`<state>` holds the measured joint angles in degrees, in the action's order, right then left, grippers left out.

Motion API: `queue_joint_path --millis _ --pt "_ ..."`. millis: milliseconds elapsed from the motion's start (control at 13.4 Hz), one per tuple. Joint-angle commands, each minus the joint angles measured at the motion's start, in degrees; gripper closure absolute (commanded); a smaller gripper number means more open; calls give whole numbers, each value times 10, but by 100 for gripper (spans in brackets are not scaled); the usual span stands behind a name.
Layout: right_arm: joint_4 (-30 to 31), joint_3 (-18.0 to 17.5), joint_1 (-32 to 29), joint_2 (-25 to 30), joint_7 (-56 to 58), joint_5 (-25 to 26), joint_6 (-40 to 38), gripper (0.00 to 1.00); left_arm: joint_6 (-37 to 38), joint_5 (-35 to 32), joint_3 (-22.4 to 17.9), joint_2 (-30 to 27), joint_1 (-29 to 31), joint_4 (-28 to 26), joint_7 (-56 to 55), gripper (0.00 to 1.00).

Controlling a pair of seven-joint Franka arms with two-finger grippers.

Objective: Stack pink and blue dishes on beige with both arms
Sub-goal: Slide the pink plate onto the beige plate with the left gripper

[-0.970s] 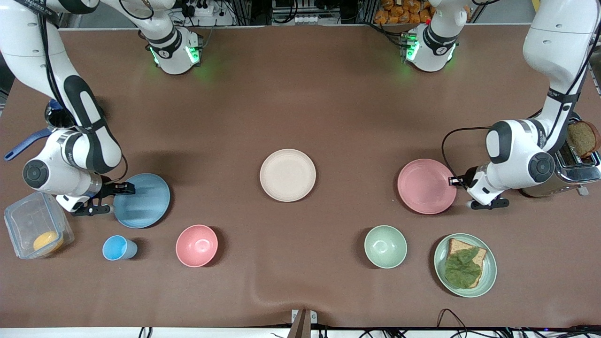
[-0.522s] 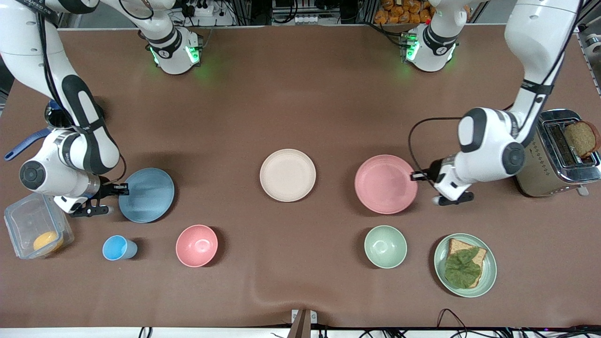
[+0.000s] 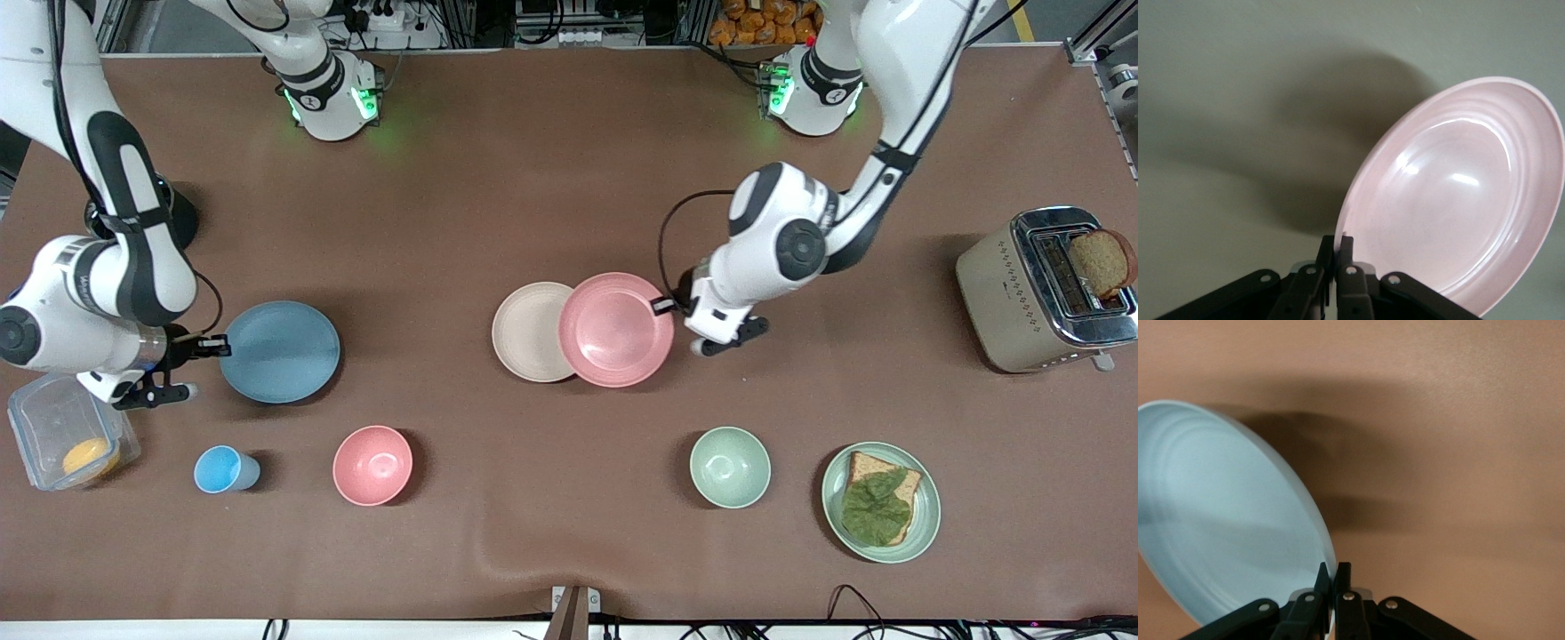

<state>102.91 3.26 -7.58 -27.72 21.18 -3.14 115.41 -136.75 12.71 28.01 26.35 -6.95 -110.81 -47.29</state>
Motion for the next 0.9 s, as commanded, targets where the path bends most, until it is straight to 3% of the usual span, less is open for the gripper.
queue_joint_path --millis 0,448,672,821 --pt "-31 -8 -5 11 22 -12 -70 100 -51 1 -8 26 -44 9 -40 100" --pt "-37 -7 -2 34 22 -125 -190 100 -127 -57 -12 69 -90 10 -53 100" --pt "-35 -8 3 28 21 -133 -194 100 -145 -69 -15 93 -107 28 -54 100" --pt "-35 -8 5 26 19 -135 -193 100 -145 -69 -37 106 -133 51 -54 100"
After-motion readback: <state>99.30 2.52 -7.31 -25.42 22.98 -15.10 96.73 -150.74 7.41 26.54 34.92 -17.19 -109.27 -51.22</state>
